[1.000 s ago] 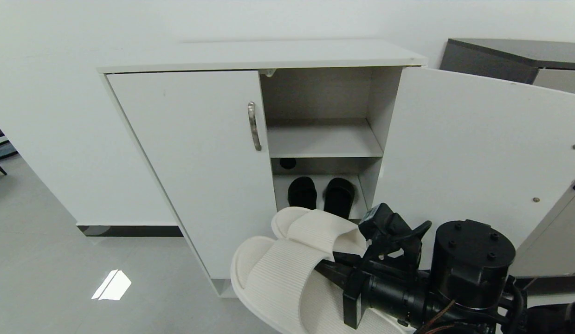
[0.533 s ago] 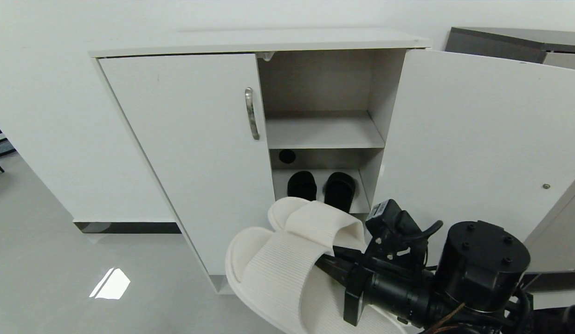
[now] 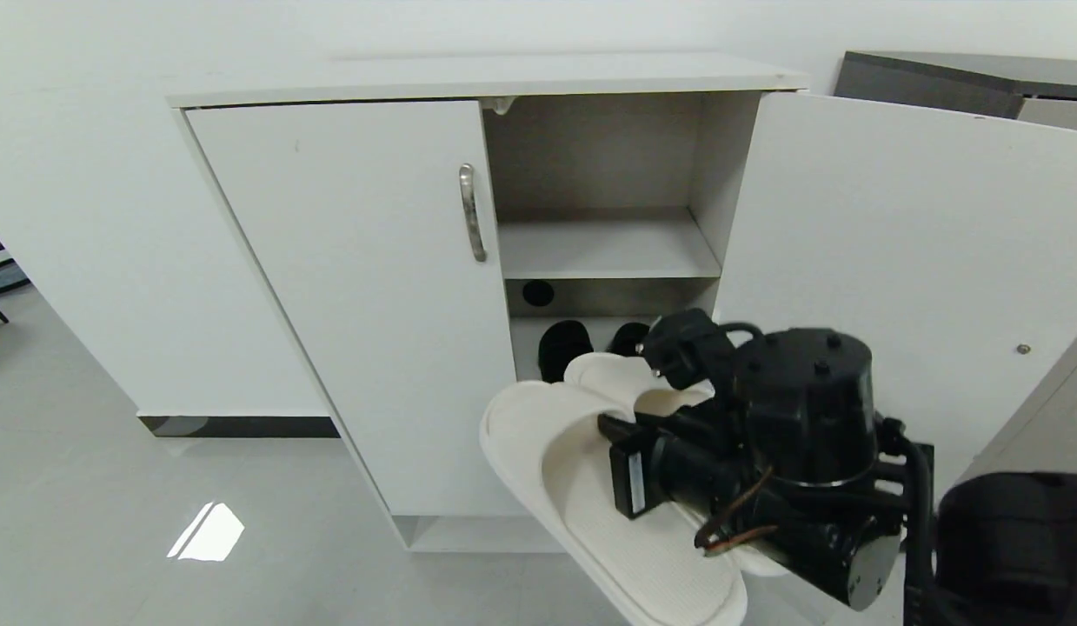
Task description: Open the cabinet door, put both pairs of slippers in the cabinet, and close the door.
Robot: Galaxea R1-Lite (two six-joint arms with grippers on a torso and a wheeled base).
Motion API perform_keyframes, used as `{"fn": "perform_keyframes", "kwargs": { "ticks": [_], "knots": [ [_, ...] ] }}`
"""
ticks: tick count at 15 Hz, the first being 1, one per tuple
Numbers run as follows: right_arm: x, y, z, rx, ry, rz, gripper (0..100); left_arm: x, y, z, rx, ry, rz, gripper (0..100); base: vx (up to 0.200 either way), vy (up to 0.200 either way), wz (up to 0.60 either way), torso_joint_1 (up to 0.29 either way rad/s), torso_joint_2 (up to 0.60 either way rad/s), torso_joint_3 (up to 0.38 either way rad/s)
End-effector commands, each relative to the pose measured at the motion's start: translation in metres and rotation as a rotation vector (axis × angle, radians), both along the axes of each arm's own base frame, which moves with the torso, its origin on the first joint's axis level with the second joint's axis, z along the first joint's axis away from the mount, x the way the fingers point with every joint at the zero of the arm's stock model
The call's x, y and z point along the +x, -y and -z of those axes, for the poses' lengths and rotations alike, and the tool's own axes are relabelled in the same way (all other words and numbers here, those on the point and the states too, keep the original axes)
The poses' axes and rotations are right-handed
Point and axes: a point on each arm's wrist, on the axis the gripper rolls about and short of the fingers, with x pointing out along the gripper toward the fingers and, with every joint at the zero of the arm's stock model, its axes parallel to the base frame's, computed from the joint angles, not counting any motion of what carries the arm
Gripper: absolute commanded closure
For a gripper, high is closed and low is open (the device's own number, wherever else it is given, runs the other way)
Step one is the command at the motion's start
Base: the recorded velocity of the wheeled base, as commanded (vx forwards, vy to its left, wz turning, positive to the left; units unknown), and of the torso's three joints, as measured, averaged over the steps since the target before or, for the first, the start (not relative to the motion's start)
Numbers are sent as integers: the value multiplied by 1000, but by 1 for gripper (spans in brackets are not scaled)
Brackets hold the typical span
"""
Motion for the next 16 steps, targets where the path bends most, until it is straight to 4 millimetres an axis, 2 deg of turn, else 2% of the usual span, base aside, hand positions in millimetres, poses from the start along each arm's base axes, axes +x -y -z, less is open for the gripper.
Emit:
{"fn": "perform_keyframes", "kwargs": {
  "ticks": [1,4,5,7,9,11,16],
  "knots": [
    [0,-13,-65,129,5,243,100,0,0,0,-1,-2,0,100,0,0,0,0,0,0],
    [12,-28,-71,110,-30,367,100,0,0,0,-1,-2,0,100,0,0,0,0,0,0],
    [18,-33,-66,84,-10,432,100,0,0,0,-1,-2,0,100,0,0,0,0,0,0],
    [29,-38,-57,10,28,445,100,0,0,0,-1,0,-2,100,0,0,0,0,0,0],
    [40,-51,-51,-12,116,443,100,0,-1,0,-1,-2,-23,100,0,0,0,0,0,0],
    [50,-60,-52,-5,168,492,100,0,-1,0,-1,0,-25,100,0,0,0,0,0,0],
    [51,-61,-60,-36,150,495,100,0,-1,0,-1,0,-25,100,0,0,0,0,0,0]
  ]
}}
